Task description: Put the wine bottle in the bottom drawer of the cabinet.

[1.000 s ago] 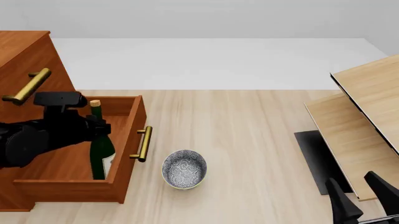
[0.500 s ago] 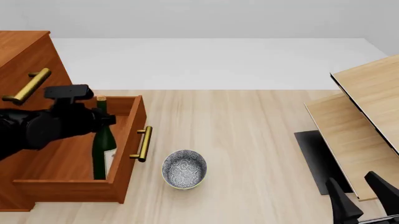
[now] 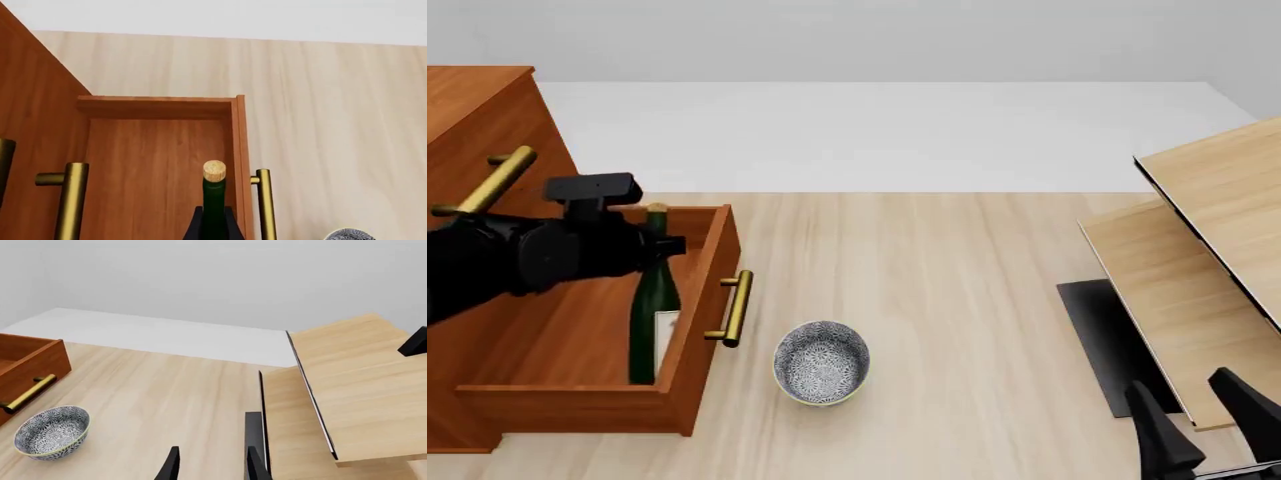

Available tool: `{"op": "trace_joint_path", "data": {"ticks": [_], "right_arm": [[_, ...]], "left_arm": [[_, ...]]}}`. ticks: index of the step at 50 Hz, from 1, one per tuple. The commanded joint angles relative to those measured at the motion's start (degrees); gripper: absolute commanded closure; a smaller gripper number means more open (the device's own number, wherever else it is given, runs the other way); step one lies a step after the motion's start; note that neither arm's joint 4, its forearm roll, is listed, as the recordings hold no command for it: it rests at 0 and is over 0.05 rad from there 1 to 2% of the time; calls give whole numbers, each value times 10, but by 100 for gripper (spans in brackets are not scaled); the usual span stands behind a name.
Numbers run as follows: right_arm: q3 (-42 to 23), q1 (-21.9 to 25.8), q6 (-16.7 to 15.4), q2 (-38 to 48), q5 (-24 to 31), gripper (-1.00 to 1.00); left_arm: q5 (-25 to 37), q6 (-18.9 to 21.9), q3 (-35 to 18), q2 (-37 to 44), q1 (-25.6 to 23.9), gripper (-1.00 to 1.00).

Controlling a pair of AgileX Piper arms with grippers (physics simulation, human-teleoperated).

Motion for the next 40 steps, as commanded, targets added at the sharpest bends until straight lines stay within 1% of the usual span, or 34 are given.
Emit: {"op": "trace_joint_path", "data": {"ticks": [1, 8, 20, 31, 33, 34, 35, 40], "right_arm": [[0, -2, 1, 0, 1, -100], [0, -2, 0, 0, 1, -100], [0, -5, 1, 1, 1, -100], [0, -6, -1, 0, 2, -100], [0, -6, -1, 0, 2, -100], [0, -6, -1, 0, 2, -100], [0, -6, -1, 0, 1, -100], [0, -6, -1, 0, 2, -100]], "left_arm": [[1, 12, -34, 33, 1, 100], [-1, 17, -52, 52, 8, 100], [-16, 11, -45, 70, 0, 100], [-13, 15, -68, 93, 1, 100], [-14, 21, -69, 98, 0, 100], [-16, 15, -69, 98, -1, 100], [-15, 21, -69, 101, -3, 100], [-21, 14, -68, 103, -4, 100]]}}
